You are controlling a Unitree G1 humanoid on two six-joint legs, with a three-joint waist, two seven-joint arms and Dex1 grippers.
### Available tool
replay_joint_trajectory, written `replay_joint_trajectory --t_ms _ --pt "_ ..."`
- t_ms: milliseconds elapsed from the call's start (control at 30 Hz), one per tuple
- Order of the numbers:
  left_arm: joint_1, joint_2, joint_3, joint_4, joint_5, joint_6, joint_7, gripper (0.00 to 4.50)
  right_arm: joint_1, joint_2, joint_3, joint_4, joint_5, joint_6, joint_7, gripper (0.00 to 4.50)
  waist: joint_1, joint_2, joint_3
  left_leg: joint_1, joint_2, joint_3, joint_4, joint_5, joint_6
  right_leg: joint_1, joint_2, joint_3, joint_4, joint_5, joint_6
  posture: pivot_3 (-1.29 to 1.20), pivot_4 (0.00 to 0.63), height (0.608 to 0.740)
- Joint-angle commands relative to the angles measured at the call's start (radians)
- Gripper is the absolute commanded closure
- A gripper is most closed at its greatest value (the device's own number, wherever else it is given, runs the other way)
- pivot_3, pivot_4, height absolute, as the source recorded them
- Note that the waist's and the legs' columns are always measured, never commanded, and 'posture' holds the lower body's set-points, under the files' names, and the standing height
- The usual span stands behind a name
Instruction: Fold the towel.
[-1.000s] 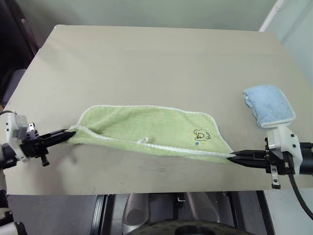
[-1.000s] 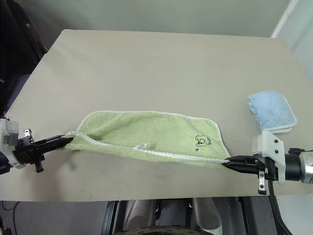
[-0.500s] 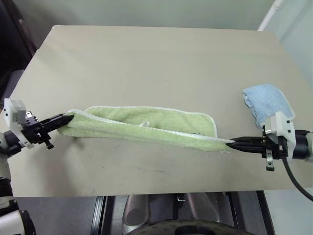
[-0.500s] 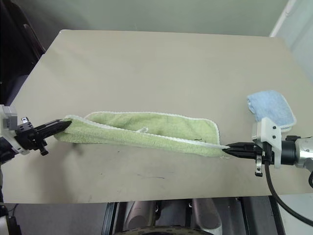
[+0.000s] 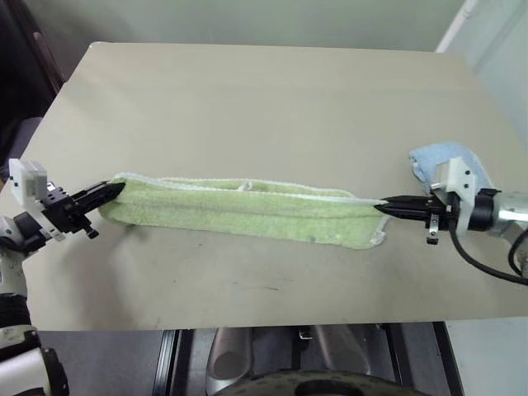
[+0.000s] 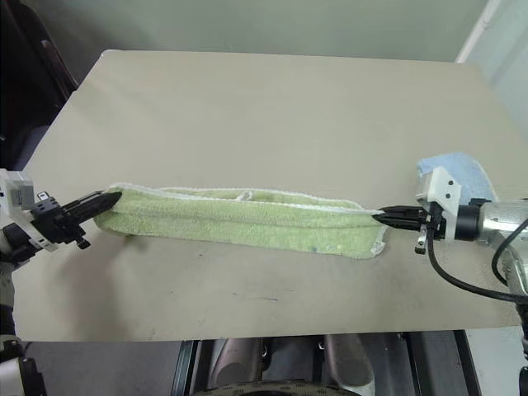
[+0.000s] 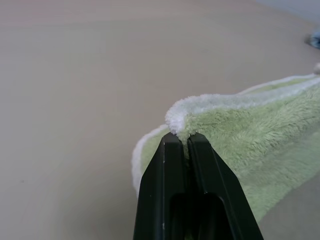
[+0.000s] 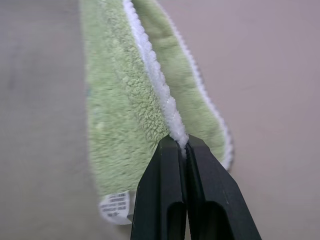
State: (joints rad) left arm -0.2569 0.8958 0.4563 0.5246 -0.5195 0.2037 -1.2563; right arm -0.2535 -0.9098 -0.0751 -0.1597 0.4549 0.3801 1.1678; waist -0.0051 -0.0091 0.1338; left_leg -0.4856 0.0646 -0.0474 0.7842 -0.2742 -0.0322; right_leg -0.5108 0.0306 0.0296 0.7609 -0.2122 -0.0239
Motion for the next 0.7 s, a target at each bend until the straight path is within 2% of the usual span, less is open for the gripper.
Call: replay_joint_trajectory --t_ms 33,200,500,700 --pt "-0.024 0.002 0.022 0.023 0.015 -0.056 0.035 4.49 -0.046 0.031 0.003 0.053 -0.043 -0.055 -0.032 4.5 0.0 0.0 0.0 0.0 0.0 0.0 0.0 0.0 0.0 0.0 0.0 0.0 0.0 0.0 0.0 0.0 0.15 0.697" --pt "-0.084 -0.023 0.007 0.075 0.046 -0.122 0.095 4.49 -0.076 0.084 0.041 0.139 -0.11 -0.13 -0.06 4.5 0.003 0.0 0.0 0.0 0.0 0.0 0.0 0.001 0.001 0.0 0.0 0.0 0.0 0.001 0.0 0.0 0.15 0.697" --pt "-0.109 -0.029 -0.058 0.131 0.085 -0.124 0.07 4.49 -0.139 0.162 0.074 0.227 -0.19 -0.204 -0.129 4.5 0.0 0.0 0.0 0.001 0.001 0.001 0.0 0.001 0.001 0.0 0.0 0.0 0.0 0.002 -0.001 0.0 0.15 0.697" --pt "-0.177 -0.064 -0.083 0.221 0.122 -0.189 0.109 4.49 -0.178 0.2 0.095 0.308 -0.251 -0.262 -0.167 4.5 0.003 0.0 0.0 0.001 0.001 0.001 0.0 0.001 0.001 0.0 0.0 0.0 0.0 0.002 -0.002 0.0 0.15 0.697"
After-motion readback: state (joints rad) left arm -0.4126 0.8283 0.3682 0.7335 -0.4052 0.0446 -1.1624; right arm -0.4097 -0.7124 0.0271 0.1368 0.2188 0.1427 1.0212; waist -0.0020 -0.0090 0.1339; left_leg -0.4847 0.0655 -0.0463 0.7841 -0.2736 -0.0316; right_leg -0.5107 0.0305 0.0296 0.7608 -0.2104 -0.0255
